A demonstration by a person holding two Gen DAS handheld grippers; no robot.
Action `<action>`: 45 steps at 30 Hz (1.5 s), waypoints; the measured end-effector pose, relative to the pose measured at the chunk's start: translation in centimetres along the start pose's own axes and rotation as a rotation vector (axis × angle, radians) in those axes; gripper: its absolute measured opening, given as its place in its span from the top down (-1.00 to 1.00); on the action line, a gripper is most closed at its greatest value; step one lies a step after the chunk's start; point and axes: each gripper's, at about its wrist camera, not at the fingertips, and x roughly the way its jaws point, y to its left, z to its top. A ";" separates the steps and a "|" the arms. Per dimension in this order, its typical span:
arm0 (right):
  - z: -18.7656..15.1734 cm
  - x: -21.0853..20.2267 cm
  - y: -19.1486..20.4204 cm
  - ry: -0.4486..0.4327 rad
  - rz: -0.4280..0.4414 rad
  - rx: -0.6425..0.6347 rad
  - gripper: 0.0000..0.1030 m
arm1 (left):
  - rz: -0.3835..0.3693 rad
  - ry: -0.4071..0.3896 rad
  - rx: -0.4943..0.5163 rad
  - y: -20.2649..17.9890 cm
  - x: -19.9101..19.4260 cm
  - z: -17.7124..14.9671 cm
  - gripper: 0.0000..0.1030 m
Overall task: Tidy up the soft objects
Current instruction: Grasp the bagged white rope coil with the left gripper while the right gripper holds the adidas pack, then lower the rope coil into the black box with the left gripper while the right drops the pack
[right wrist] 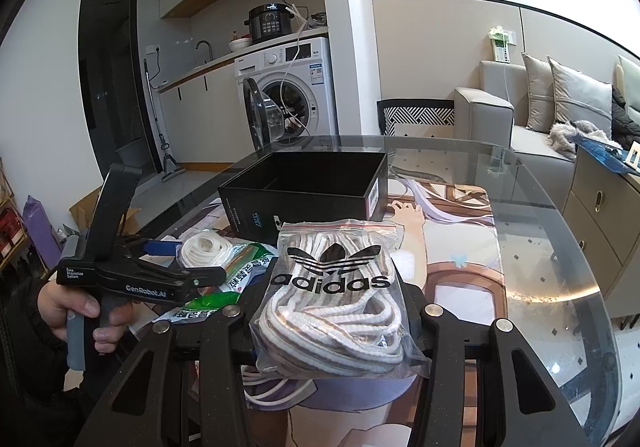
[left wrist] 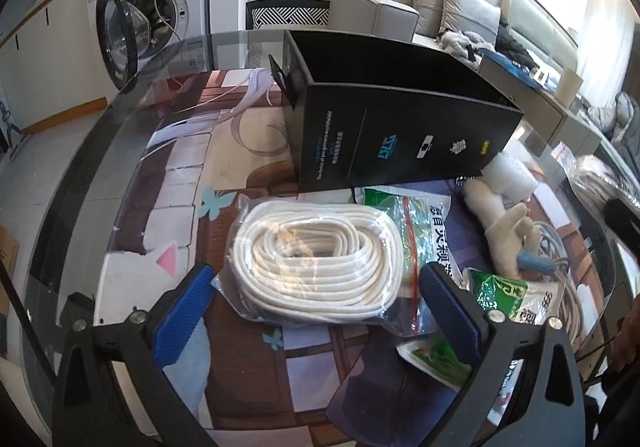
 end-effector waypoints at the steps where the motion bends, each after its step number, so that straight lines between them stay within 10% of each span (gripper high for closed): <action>1: 0.0 0.0 0.1 0.000 0.001 -0.002 0.08 | -0.002 -0.003 0.011 -0.2 0.0 -0.1 -0.83; 12: 0.1 0.0 0.0 -0.003 0.002 -0.003 0.08 | -0.044 -0.037 0.053 -0.8 -0.9 -0.3 -0.19; 45: 4.2 0.1 2.0 -0.021 0.012 -0.018 0.08 | -0.084 -0.215 0.052 -1.5 -6.3 3.0 -0.17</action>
